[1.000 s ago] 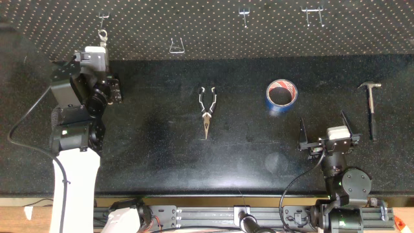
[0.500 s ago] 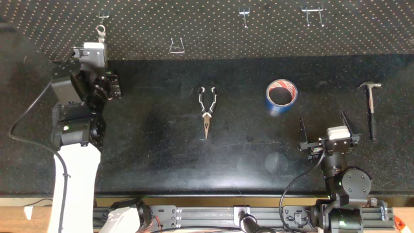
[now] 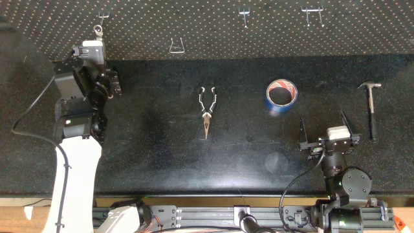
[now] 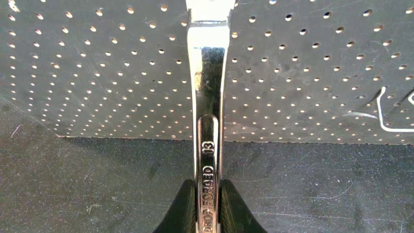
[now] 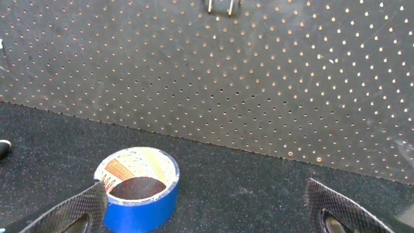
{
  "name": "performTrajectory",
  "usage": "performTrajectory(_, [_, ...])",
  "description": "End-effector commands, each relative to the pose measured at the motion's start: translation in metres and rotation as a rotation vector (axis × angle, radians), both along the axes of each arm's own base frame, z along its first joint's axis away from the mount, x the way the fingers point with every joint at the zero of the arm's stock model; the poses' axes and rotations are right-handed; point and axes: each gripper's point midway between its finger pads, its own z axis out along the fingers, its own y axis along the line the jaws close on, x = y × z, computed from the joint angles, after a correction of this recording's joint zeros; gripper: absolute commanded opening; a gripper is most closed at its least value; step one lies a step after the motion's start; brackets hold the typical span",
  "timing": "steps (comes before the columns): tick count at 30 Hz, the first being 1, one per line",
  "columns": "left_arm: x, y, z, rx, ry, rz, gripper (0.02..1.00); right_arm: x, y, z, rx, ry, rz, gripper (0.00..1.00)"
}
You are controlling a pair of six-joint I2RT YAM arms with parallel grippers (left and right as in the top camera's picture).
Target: Place Tools Onto Pegboard
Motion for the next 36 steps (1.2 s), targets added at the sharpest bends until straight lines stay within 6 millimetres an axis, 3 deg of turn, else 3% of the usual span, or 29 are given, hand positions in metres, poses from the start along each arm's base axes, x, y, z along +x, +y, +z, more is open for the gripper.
performTrajectory(1, [0.003, 0.004, 0.002, -0.004, -0.011, 0.024, 0.027, 0.0, -0.003, -0.001, -0.007, -0.001, -0.013, 0.993])
performTrajectory(13, [-0.01, 0.002, 0.013, -0.003, -0.02, 0.024, 0.029, 0.0, -0.003, -0.001, -0.007, -0.001, -0.013, 0.996])
performTrajectory(24, [-0.009, 0.002, 0.009, -0.005, -0.008, 0.025, 0.029, 0.0, -0.003, -0.001, -0.007, -0.001, -0.013, 0.996])
performTrajectory(29, [-0.008, 0.011, 0.01, -0.009, -0.018, 0.048, 0.029, 0.0, -0.003, -0.001, -0.007, -0.001, -0.013, 0.996])
performTrajectory(36, [-0.006, 0.0, 0.006, -0.042, -0.008, -0.003, 0.029, 0.0, -0.003, -0.001, -0.007, -0.001, -0.013, 0.996])
